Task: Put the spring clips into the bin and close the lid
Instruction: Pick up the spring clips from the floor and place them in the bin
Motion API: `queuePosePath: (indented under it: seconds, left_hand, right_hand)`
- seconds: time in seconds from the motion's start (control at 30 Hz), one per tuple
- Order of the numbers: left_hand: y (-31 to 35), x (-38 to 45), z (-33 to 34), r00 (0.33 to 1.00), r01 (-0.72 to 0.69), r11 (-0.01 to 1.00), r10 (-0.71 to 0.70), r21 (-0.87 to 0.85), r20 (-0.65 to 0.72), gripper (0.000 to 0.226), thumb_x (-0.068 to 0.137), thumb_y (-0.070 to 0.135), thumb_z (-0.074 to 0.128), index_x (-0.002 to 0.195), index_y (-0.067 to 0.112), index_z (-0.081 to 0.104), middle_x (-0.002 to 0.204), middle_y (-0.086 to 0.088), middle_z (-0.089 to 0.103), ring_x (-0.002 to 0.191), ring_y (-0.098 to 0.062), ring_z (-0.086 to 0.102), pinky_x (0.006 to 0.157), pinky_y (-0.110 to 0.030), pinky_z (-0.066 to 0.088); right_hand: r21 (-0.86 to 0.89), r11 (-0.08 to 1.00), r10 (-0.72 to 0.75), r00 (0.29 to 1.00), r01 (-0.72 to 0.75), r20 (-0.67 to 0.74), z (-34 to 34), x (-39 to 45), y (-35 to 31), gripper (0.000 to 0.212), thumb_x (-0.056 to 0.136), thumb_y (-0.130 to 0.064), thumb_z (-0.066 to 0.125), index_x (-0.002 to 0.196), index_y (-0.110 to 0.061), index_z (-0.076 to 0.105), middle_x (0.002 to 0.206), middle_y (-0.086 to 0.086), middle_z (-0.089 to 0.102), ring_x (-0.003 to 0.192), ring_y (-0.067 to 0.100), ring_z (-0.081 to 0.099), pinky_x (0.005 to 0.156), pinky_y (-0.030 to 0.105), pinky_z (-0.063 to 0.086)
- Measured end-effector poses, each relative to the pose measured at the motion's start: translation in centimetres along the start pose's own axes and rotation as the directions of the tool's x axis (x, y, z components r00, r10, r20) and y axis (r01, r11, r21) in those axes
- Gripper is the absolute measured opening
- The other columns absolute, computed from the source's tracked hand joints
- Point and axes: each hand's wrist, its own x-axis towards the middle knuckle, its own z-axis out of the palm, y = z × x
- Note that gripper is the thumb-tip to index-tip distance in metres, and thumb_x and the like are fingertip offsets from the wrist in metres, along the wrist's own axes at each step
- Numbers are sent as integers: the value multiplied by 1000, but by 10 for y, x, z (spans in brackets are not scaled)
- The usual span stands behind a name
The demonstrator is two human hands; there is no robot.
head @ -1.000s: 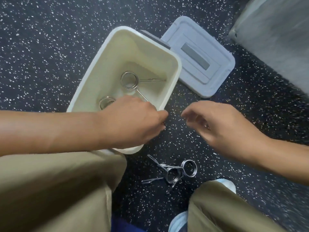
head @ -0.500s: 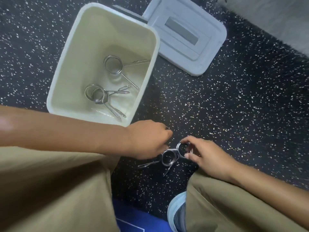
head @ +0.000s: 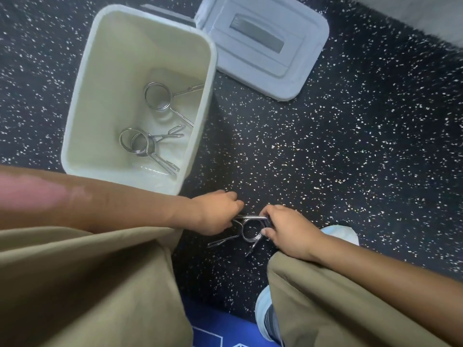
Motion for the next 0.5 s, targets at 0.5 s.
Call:
queuePosePath:
  seconds: [0.5]
  left_hand:
    - [-4,-1,5,999,-23,963,14,270,38,20,96,15,56,116,14,63,117,-8,57,106,-28,52,86,-39,46]
  right_hand:
    - [325,944,147,952,-54,-269,-19,-29,21,28,88,-5,53,92,-29,66,71,-9,64,55,3,53,53,19,37]
